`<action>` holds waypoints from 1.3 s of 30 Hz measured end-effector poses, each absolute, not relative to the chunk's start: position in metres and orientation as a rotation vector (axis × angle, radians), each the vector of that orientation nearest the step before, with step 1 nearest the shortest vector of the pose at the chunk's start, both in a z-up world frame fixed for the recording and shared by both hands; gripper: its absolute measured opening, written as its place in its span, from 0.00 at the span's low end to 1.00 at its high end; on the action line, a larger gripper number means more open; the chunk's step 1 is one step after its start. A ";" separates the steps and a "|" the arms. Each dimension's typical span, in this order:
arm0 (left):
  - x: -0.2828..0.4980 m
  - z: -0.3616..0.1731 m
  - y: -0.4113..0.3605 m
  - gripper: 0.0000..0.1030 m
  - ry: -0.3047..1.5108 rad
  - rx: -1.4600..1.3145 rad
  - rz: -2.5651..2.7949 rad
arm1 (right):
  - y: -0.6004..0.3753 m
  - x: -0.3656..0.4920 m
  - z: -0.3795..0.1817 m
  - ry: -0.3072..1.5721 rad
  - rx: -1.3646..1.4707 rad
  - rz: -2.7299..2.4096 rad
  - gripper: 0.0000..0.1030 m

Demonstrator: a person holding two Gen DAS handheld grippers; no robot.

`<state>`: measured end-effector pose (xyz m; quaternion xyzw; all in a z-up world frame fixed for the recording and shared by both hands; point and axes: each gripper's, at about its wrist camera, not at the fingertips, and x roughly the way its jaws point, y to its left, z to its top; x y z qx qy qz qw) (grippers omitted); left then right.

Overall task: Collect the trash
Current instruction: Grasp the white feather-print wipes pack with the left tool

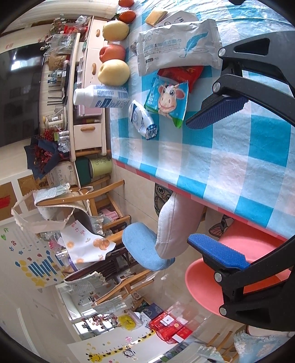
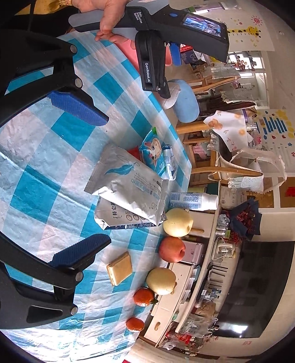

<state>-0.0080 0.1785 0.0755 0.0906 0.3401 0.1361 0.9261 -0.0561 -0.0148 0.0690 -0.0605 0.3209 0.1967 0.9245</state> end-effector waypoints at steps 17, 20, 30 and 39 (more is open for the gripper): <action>-0.005 0.067 0.128 0.90 0.700 0.164 0.041 | -0.105 -0.025 0.072 0.664 0.037 0.242 0.94; -0.003 0.064 0.118 0.90 0.713 0.123 -0.036 | -0.126 -0.015 0.070 0.674 0.085 0.199 0.94; 0.025 0.039 0.078 0.90 0.800 0.011 -0.204 | -0.168 0.031 0.038 0.794 0.210 0.167 0.94; 0.050 0.017 0.058 0.90 0.862 -0.051 -0.278 | -0.168 0.062 0.020 0.845 0.165 0.161 0.94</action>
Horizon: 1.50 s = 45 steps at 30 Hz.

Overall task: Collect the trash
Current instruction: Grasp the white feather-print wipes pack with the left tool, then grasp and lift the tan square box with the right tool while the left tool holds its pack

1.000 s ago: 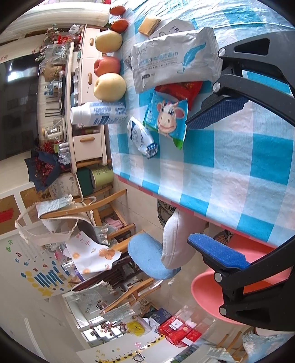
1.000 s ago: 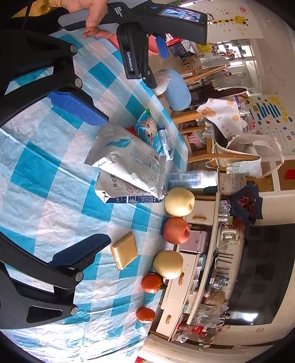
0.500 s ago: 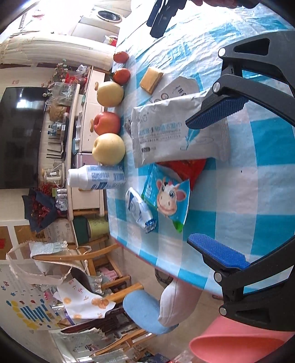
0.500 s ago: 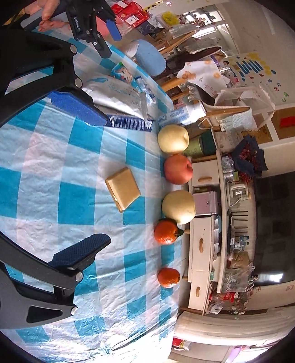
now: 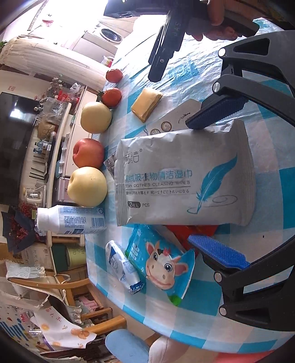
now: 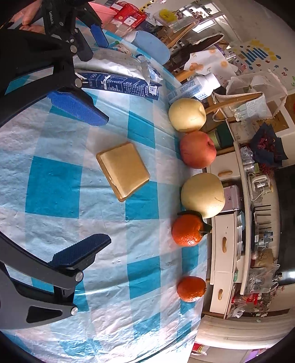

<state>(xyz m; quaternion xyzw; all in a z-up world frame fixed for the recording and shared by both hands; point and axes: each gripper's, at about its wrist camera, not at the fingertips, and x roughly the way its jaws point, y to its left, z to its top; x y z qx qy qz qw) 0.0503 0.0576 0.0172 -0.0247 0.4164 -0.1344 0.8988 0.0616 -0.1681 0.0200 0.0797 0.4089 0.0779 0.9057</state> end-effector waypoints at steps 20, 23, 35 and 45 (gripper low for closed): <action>0.066 0.007 0.062 0.83 0.906 -0.145 -0.293 | -0.144 0.108 -0.001 0.926 -0.024 0.223 0.93; 0.065 0.007 0.061 0.81 0.903 -0.143 -0.285 | -0.142 0.109 -0.001 0.932 -0.034 0.231 0.90; 0.062 0.009 0.066 0.75 0.910 -0.169 -0.278 | -0.137 0.096 0.002 0.912 -0.101 0.231 0.65; 0.052 0.016 0.083 0.75 0.887 -0.201 -0.268 | -0.141 0.082 0.016 0.869 -0.042 0.244 0.64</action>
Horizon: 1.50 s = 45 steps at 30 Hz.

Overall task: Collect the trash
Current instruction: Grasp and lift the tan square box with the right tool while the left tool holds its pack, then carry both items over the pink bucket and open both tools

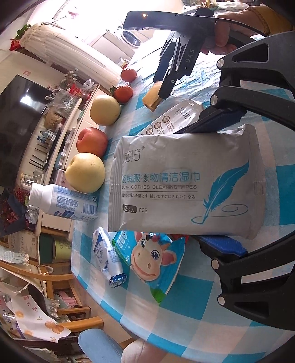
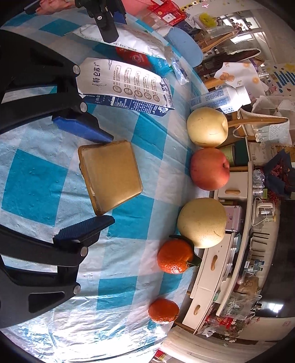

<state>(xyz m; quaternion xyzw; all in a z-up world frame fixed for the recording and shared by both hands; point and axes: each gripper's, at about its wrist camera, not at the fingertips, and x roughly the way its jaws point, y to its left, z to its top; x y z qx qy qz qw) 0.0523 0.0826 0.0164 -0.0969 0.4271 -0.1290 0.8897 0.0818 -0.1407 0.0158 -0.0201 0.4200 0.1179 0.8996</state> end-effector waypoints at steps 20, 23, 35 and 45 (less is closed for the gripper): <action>0.025 0.054 0.132 0.75 0.754 -0.191 -0.180 | -0.106 0.025 0.048 0.757 0.069 0.355 0.64; 0.022 0.058 0.141 0.75 0.740 -0.180 -0.153 | -0.097 0.020 0.053 0.746 0.080 0.379 0.64; 0.010 0.075 0.180 0.75 0.705 -0.170 -0.036 | -0.030 -0.012 0.075 0.712 0.078 0.515 0.64; -0.005 0.088 0.245 0.75 0.694 -0.256 0.124 | 0.051 -0.037 0.090 0.692 0.019 0.662 0.64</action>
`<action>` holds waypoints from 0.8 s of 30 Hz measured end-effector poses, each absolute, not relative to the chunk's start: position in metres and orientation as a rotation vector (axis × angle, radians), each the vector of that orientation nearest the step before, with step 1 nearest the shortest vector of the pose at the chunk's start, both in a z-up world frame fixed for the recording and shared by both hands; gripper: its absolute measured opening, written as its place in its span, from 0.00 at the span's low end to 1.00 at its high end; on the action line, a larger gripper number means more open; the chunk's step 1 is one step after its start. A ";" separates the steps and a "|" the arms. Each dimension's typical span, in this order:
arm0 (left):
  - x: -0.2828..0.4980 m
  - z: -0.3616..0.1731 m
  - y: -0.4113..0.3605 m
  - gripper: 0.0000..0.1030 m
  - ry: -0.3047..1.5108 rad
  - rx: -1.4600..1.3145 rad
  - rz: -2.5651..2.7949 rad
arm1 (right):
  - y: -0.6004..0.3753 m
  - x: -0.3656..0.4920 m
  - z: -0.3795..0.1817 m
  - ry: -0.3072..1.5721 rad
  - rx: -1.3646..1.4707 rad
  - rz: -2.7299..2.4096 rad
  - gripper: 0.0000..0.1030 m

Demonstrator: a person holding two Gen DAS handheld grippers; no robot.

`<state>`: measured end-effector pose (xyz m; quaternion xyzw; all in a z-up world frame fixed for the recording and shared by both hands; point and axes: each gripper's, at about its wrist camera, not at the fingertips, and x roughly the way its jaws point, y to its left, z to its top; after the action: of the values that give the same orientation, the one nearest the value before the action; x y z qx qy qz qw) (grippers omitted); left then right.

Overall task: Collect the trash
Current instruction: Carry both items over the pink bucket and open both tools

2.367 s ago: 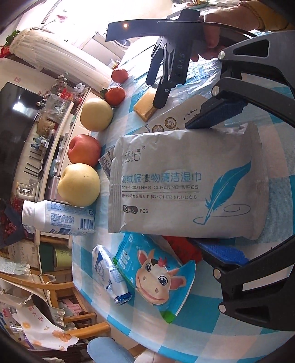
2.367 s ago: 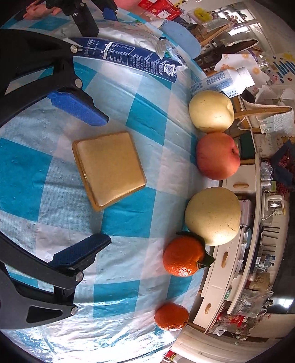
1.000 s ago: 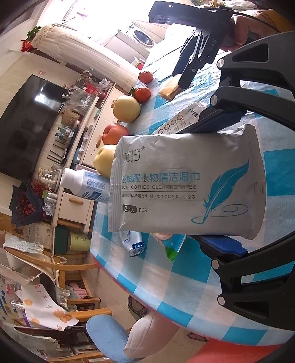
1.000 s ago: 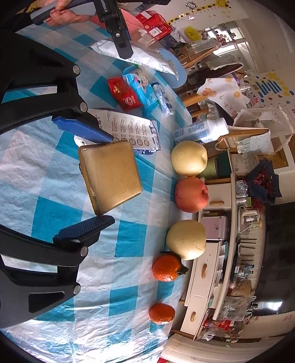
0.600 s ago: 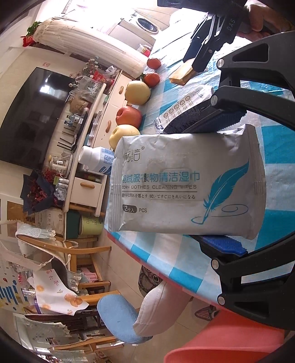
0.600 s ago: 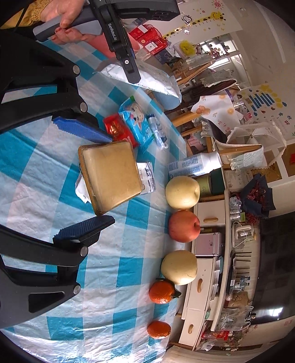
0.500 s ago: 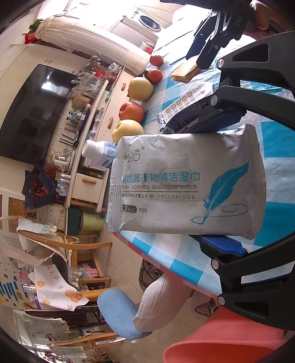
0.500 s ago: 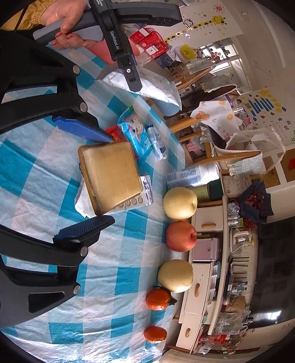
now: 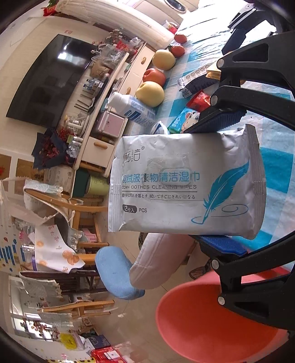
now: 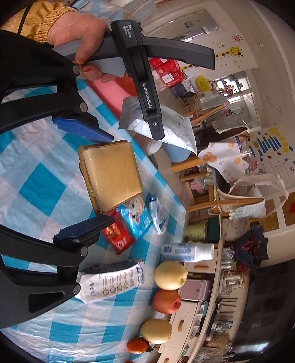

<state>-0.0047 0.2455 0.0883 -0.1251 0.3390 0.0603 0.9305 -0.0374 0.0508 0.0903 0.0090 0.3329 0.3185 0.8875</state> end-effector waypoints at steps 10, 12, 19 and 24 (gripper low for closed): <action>-0.040 0.088 0.342 0.75 0.698 -0.410 0.329 | 0.148 -0.049 0.112 0.651 -0.081 0.816 0.64; -0.049 0.087 0.364 0.75 0.695 -0.437 0.381 | 0.172 -0.052 0.116 0.641 -0.109 0.850 0.64; -0.081 0.079 0.430 0.75 0.694 -0.508 0.534 | 0.245 -0.059 0.119 0.616 -0.223 0.951 0.65; -0.091 0.069 0.453 0.75 0.713 -0.549 0.581 | 0.287 -0.061 0.108 0.609 -0.320 0.984 0.66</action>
<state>-0.0906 0.4528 0.0689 -0.2615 0.3398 0.2767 0.8600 -0.0607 0.2875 0.1084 -0.1503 0.2866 0.4631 0.8251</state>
